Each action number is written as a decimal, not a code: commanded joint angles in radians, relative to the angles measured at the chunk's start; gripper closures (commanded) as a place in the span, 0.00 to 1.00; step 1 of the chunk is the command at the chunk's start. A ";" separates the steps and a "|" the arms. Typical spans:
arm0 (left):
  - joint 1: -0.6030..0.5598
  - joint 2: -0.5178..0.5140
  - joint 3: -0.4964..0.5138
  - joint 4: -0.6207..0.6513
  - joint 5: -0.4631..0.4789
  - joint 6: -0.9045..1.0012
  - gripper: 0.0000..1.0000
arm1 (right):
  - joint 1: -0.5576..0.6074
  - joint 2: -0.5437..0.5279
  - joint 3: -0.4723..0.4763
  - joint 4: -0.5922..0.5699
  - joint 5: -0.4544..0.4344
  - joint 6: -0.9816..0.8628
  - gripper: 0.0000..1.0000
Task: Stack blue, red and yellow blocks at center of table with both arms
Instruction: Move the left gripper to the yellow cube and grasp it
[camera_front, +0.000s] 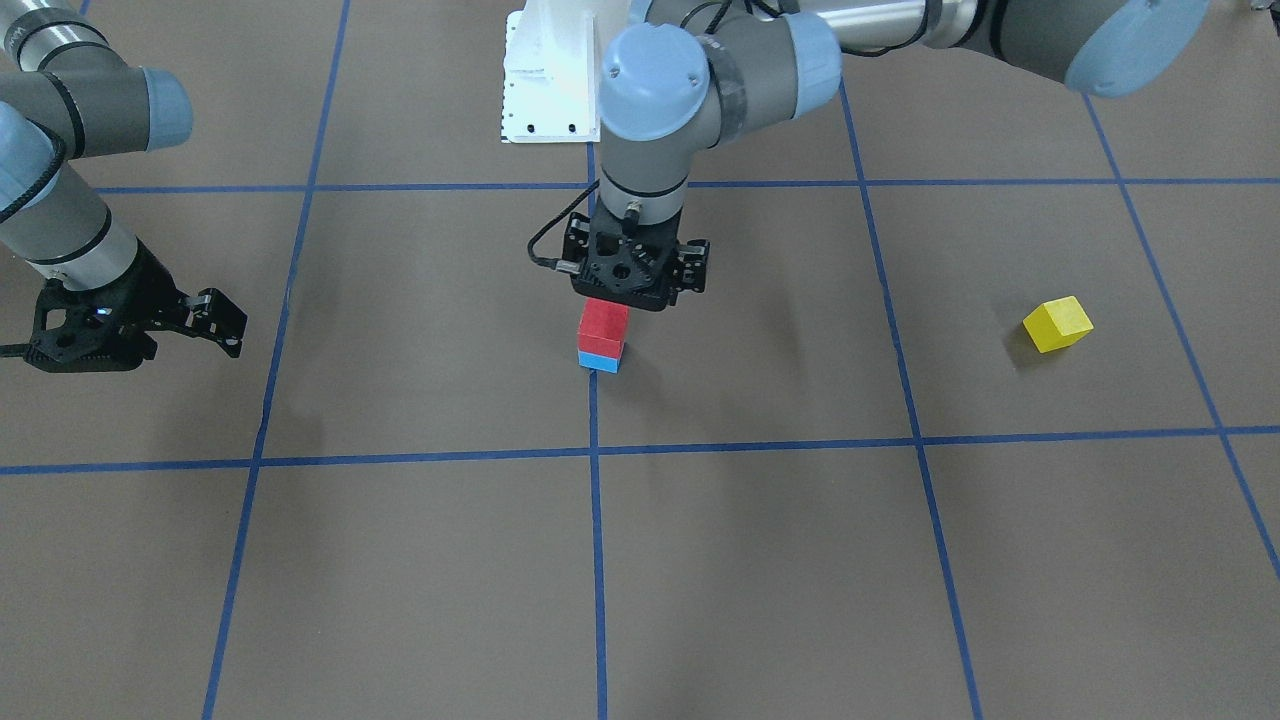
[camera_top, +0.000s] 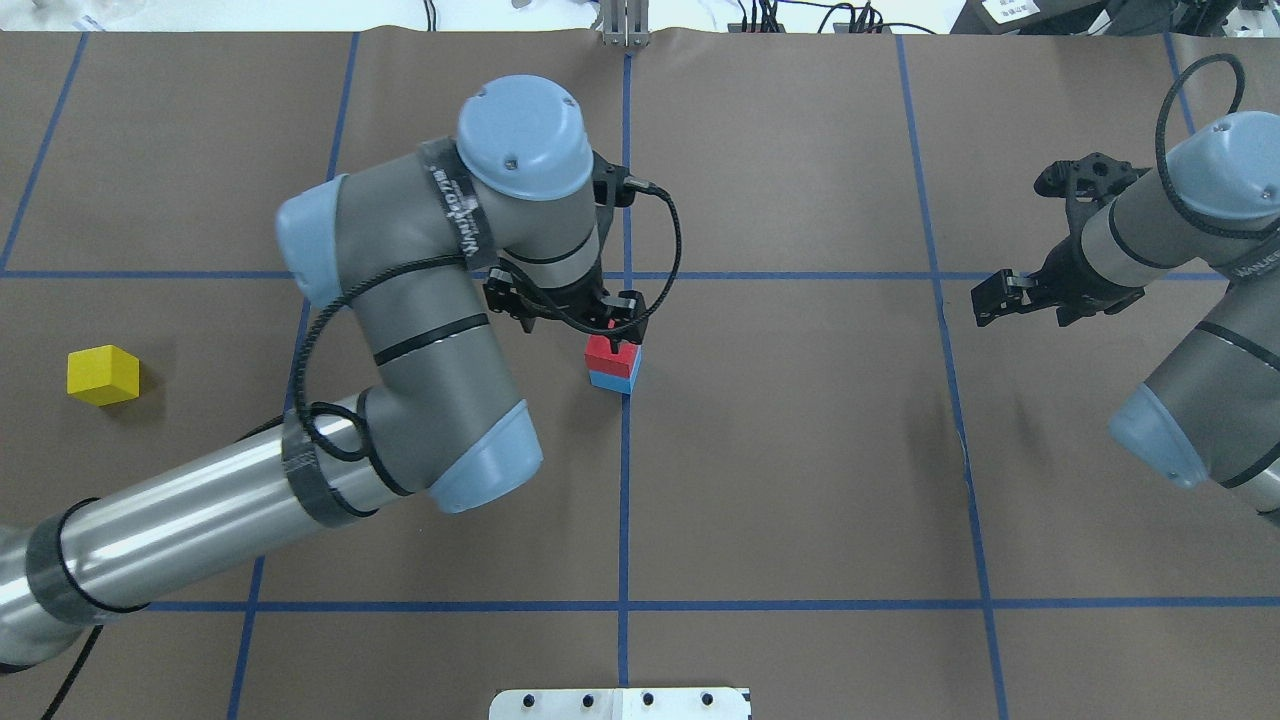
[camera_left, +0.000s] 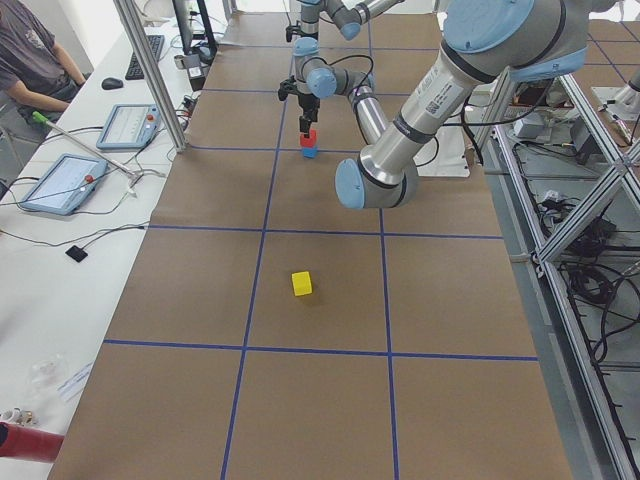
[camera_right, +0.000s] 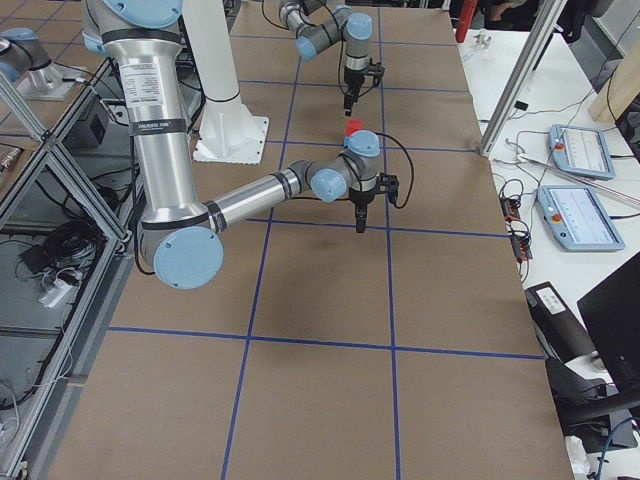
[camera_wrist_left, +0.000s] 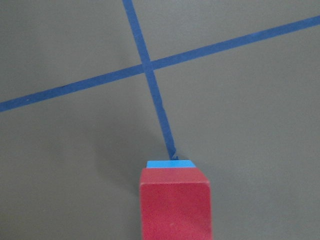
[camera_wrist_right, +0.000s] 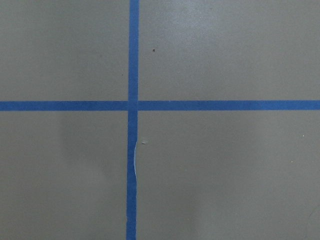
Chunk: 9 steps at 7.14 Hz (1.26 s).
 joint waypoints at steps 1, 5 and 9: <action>-0.121 0.293 -0.203 0.022 -0.002 0.288 0.01 | -0.001 0.002 -0.001 0.002 -0.004 -0.002 0.00; -0.401 0.720 -0.141 -0.211 -0.218 0.377 0.01 | -0.001 0.008 0.001 0.015 -0.007 -0.002 0.00; -0.406 0.863 0.004 -0.691 -0.208 -0.128 0.01 | -0.002 0.010 0.005 0.028 -0.008 -0.002 0.00</action>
